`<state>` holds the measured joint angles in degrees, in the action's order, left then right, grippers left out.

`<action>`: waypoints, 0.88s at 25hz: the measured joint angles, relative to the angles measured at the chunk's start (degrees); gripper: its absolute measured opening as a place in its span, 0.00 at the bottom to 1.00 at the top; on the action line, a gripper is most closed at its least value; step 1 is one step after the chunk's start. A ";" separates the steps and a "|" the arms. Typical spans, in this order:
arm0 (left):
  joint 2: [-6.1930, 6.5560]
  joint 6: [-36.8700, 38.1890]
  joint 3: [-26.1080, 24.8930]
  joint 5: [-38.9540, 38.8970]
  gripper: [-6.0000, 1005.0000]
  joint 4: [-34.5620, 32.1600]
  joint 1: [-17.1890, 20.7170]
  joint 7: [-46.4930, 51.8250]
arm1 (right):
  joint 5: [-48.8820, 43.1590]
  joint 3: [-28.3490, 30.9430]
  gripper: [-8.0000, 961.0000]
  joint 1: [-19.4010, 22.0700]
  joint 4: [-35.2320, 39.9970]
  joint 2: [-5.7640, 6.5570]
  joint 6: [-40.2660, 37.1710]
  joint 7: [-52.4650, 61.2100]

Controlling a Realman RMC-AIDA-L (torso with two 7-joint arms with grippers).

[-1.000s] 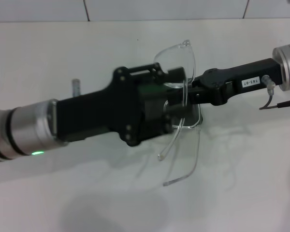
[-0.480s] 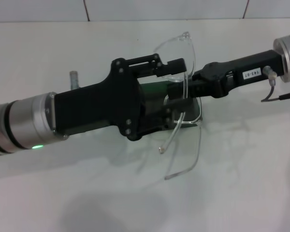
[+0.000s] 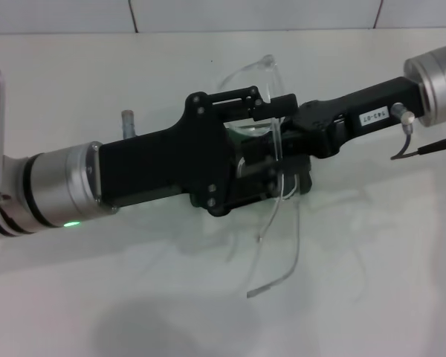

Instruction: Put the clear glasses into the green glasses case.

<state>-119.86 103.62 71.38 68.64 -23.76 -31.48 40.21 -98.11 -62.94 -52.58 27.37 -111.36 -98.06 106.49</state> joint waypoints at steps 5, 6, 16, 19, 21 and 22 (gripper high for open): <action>-0.03 -0.95 0.32 -0.01 0.53 0.10 -0.06 -0.06 | -0.03 -0.33 0.14 -0.67 0.01 -0.64 -0.51 0.09; -0.03 -1.06 0.32 -0.01 0.53 0.10 -0.06 -0.06 | -0.03 -0.35 0.14 -0.70 0.02 -0.68 -0.51 0.14; -0.02 -0.02 0.04 -0.98 0.53 0.05 0.93 -0.31 | 0.12 0.54 0.14 0.45 0.21 -0.31 1.23 -0.19; 0.14 2.06 -0.01 -2.37 0.53 -0.27 1.97 -0.67 | 0.45 2.32 0.14 2.16 1.46 -0.30 2.38 -1.17; 0.32 2.88 -0.13 -3.41 0.53 -0.37 2.82 -0.71 | 0.56 5.72 0.14 4.60 3.81 -0.68 3.00 -2.05; 0.41 3.15 -0.28 -3.95 0.53 -0.39 3.32 -0.74 | 0.56 5.72 0.14 4.60 3.81 -0.68 3.00 -2.05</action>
<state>-119.45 106.76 71.10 64.69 -24.15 -28.16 39.47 -97.55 -57.22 -47.99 31.19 -112.04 -95.06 104.44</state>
